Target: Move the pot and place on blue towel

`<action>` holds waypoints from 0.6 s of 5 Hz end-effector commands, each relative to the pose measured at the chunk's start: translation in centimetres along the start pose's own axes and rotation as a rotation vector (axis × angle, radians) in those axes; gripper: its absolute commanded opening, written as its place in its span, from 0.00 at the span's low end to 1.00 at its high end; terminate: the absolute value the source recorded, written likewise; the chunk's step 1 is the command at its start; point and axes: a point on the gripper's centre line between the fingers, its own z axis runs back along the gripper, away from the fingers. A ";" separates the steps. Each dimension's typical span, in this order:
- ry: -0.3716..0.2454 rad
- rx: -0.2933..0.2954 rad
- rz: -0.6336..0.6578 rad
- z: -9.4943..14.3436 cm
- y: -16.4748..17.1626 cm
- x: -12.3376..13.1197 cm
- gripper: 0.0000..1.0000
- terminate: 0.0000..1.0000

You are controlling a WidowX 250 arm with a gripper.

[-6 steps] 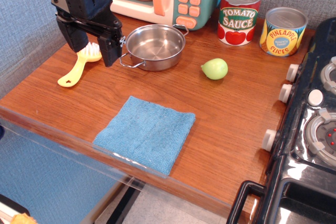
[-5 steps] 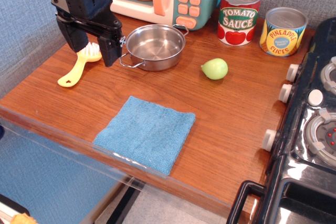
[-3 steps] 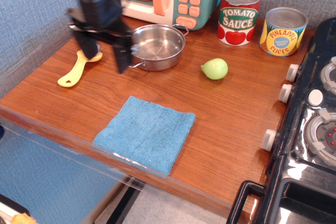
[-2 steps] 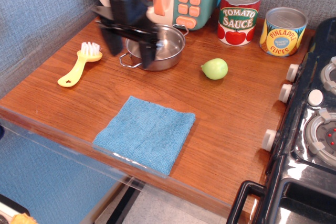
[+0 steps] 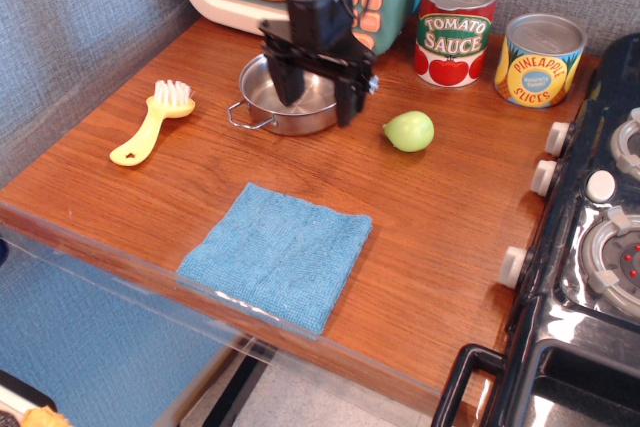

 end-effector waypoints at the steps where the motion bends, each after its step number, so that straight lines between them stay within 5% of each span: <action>1: -0.018 0.024 0.024 -0.6 1.5 2.1 1.00 0.00; 2: -0.011 0.013 0.040 -0.5 2.5 2.2 0.00 0.00; 3: -0.018 0.006 0.041 0.6 3.2 2.6 0.00 0.00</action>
